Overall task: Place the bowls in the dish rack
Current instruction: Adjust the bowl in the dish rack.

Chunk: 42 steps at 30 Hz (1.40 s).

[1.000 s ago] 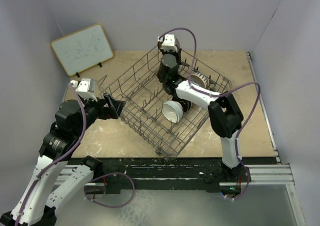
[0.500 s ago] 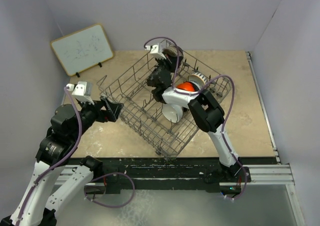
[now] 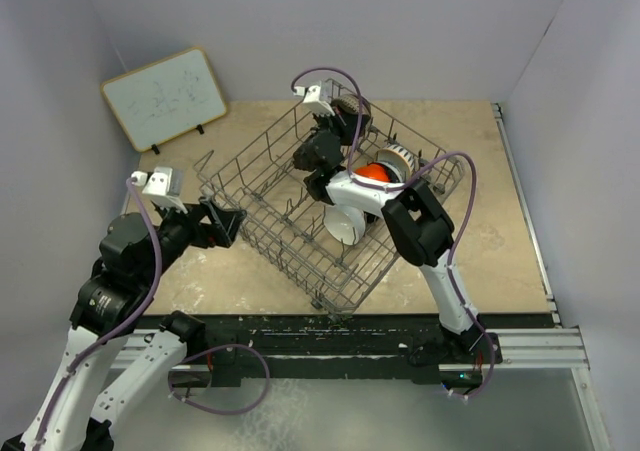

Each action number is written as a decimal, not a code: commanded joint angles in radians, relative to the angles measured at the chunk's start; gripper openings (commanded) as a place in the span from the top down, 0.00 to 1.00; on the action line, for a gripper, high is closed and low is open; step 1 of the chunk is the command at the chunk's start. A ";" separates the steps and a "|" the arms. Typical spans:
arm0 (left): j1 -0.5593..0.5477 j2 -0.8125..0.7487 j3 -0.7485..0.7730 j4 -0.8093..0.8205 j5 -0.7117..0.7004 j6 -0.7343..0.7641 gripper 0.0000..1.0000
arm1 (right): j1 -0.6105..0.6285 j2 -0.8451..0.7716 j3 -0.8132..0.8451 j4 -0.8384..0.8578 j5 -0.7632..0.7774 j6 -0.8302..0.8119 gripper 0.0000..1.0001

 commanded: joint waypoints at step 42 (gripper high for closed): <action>0.002 -0.158 -0.088 0.008 -0.056 0.069 0.04 | -0.004 0.045 0.094 -1.277 -0.305 1.131 1.00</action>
